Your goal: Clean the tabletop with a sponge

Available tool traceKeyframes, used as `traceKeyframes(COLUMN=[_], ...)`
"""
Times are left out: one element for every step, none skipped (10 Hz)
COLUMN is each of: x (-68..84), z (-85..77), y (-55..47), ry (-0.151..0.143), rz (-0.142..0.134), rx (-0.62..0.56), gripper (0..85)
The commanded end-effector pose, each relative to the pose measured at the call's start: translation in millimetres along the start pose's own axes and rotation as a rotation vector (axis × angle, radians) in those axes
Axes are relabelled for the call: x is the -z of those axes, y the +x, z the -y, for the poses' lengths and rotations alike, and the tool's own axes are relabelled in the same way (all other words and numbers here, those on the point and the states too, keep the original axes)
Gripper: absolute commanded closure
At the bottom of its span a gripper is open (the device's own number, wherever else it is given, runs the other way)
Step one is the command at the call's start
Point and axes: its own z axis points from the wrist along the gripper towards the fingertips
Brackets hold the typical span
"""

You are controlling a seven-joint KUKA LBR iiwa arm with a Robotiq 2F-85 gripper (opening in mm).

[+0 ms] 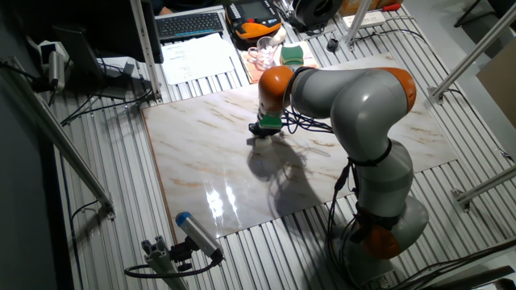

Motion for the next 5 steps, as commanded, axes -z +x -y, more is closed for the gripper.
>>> traceKeyframes(x=[-0.7, -1.2, -0.9, -0.7, -0.9], z=[0.4, 0.3, 0.3, 0.2, 0.2], y=[2.2, 2.2, 2.4, 2.8, 3.1], ry=[0.012, 0.023, 0.033, 0.053, 0.044], rz=[0.001, 0.003, 0.006, 0.013, 0.006], rx=[0.0, -0.001, -0.01, -0.006, -0.015], gripper=[85.0, 85.0, 85.0, 85.0, 85.0])
